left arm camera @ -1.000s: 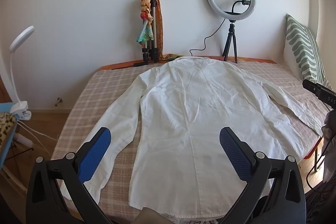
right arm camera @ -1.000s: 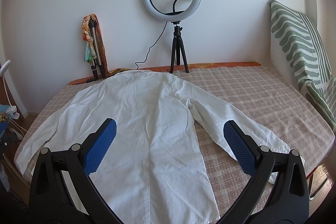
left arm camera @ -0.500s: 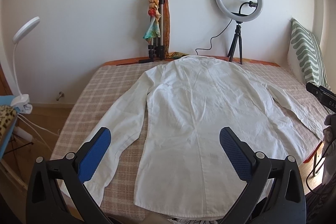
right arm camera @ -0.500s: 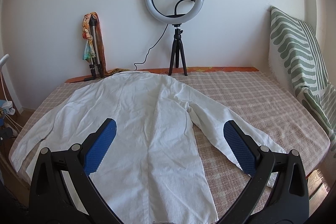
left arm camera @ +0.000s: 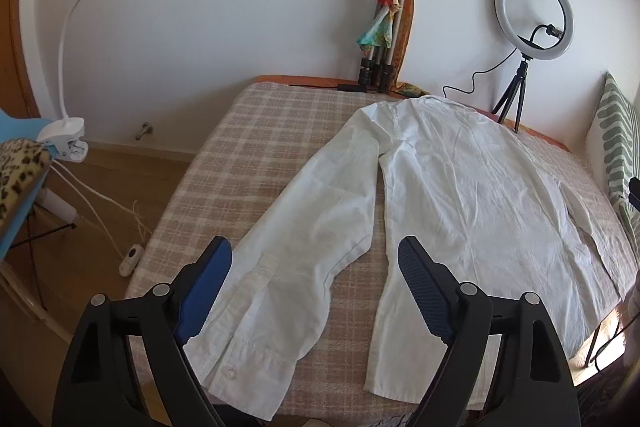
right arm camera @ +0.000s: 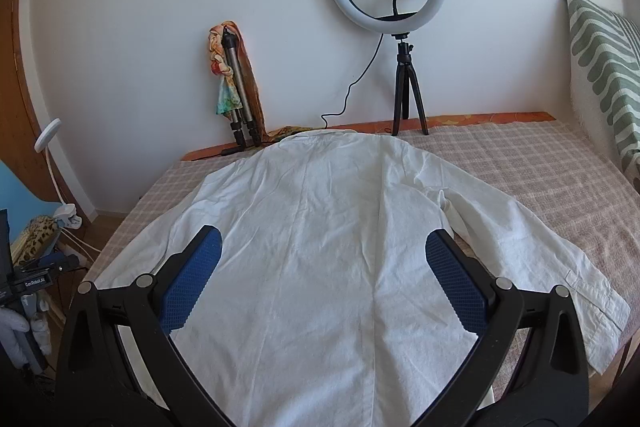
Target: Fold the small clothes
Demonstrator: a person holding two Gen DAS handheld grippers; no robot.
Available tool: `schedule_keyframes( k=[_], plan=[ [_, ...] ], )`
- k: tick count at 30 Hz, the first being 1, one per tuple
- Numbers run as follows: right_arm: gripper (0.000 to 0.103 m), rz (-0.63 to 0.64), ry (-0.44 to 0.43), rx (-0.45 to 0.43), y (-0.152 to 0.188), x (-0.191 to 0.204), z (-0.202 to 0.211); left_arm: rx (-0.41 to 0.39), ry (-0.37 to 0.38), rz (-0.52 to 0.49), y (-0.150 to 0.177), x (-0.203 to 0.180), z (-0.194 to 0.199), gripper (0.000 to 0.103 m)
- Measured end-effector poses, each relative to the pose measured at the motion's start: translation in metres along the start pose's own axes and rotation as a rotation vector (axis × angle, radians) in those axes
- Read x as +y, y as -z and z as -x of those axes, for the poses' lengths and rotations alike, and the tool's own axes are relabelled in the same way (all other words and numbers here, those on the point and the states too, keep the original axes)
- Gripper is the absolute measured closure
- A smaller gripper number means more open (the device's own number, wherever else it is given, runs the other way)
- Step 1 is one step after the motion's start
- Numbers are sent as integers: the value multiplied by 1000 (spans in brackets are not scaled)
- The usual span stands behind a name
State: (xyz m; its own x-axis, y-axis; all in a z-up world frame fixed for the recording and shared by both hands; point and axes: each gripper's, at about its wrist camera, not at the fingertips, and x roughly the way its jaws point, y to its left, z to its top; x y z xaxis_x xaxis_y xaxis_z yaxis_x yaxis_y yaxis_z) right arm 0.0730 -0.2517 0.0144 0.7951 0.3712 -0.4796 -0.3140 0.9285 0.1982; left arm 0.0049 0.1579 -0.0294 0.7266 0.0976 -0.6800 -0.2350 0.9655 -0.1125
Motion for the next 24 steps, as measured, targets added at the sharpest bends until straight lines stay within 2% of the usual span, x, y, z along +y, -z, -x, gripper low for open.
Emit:
schedule_keyframes(
  k=[4,6,8,9,12,15,19,23,24],
  plan=[
    [0,22,-68,51,-4,26,-15,58,-2,37,-5,38,-22,20],
    [0,31,-95,88,-5,37,-24,115,36,71,-5,55,-37,22],
    [0,57,-108,107,-5,50,-32,161,74,133,-2,69,-52,35],
    [0,79,-112,107,-5,56,-36,184,101,166,0,76,-59,46],
    [0,146,-109,79,0,71,-41,248,166,232,5,87,-80,49],
    [0,154,-142,98,7,74,-48,285,207,241,6,87,-94,49],
    [0,159,-137,114,15,71,-56,308,239,211,3,79,-109,49],
    [0,169,-120,130,21,63,-62,327,233,153,2,66,-122,49],
    [0,166,-120,133,22,60,-62,321,228,138,1,64,-122,58]
  ],
)
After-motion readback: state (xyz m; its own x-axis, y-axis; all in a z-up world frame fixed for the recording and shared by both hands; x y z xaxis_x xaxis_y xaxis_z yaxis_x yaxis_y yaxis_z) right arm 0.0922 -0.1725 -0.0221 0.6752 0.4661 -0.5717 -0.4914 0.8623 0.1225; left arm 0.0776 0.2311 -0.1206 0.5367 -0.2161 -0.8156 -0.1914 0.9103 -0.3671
